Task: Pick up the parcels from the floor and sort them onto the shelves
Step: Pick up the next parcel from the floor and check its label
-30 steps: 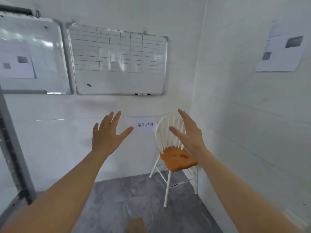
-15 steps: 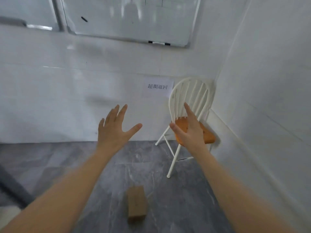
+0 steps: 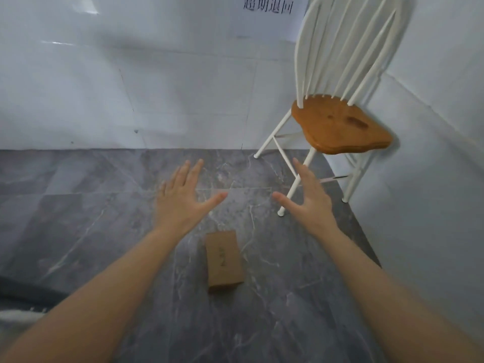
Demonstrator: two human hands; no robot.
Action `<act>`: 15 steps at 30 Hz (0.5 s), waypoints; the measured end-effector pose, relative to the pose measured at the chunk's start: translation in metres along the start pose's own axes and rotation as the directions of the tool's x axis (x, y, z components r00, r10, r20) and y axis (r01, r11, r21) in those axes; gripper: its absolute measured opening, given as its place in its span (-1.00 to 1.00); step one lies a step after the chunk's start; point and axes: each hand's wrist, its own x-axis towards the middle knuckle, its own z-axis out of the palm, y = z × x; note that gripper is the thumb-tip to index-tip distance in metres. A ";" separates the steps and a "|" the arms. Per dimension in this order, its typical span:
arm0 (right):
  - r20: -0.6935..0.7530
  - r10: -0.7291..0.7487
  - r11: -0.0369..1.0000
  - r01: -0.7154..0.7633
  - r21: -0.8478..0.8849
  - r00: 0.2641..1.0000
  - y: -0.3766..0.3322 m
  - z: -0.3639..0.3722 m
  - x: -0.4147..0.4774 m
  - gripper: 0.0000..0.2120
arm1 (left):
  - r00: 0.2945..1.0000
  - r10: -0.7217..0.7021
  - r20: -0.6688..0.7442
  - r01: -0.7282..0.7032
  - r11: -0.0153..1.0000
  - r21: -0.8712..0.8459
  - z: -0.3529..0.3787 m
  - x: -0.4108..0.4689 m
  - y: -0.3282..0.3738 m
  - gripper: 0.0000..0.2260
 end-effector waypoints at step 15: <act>0.184 0.179 0.981 -0.190 0.040 0.966 0.260 0.332 0.012 -0.15 | 0.888 -0.325 0.324 0.456 0.708 -0.539 0.356 0.006 -0.205 -0.10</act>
